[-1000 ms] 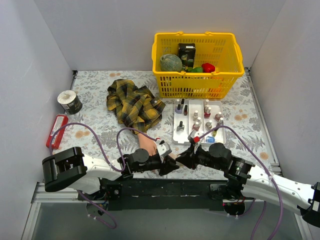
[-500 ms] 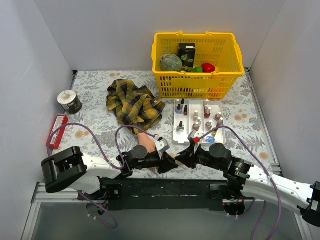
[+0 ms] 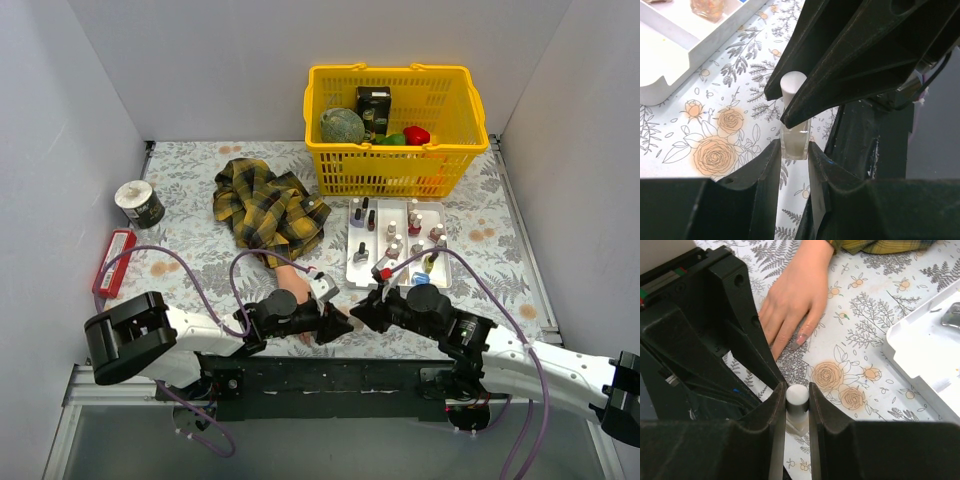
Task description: Paint the nails
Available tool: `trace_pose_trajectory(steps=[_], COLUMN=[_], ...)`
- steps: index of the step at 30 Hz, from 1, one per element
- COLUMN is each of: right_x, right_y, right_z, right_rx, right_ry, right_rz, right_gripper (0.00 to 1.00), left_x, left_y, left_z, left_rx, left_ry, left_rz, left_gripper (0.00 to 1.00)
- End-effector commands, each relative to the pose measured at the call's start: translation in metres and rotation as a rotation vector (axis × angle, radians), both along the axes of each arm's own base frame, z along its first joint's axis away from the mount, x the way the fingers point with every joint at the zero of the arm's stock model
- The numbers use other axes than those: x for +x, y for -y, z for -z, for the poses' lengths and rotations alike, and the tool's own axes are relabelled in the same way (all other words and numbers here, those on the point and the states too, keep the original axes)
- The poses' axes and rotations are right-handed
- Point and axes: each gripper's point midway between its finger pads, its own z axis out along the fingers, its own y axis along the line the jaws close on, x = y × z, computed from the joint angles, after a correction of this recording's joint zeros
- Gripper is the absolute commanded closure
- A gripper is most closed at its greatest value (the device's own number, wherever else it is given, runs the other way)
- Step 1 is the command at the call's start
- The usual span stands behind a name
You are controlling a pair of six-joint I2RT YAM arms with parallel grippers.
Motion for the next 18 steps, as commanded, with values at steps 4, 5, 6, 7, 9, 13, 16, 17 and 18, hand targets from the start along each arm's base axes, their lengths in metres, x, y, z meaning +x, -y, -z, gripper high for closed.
trace_pose_trajectory(steps=[4,5,6,7,9,13,16,17,18], right_x=[0.015,0.016,0.017,0.017,0.018,0.022,0.024,0.027,0.028], right_y=[0.003,0.003,0.002,0.001,0.002,0.005,0.007,0.008,0.008], right_z=[0.003,0.002,-0.001,-0.002,-0.004,-0.001,0.002,0.002,0.004], right_rx=[-0.014,-0.007,0.011,0.022,0.045,0.080,0.085,0.084,0.081], right_ry=[-0.037,-0.038,-0.037,-0.038,-0.042,-0.046,-0.058,-0.058,-0.067], right_rz=[0.116,0.126,0.131,0.134,0.148,0.191,0.218,0.234,0.245], right_gripper=[0.99,0.99,0.99,0.99,0.99,0.99,0.99,0.99,0.99], left_x=[0.031,0.031,0.033,0.034,0.035,0.040,0.044,0.050,0.051], left_y=[0.014,0.015,0.015,0.014,0.013,0.008,0.010,0.008,0.008], left_z=[-0.028,-0.025,-0.024,-0.024,-0.023,-0.023,-0.022,-0.022,-0.022], left_rx=[-0.070,-0.064,-0.065,-0.065,-0.080,-0.107,-0.101,-0.101,-0.102], left_ry=[0.069,0.067,0.069,0.072,0.079,0.078,0.071,0.074,0.075], left_rz=[-0.102,-0.104,-0.111,-0.119,-0.128,-0.174,-0.189,-0.225,-0.233], left_gripper=[1.00,1.00,1.00,1.00,1.00,1.00,1.00,1.00,1.00])
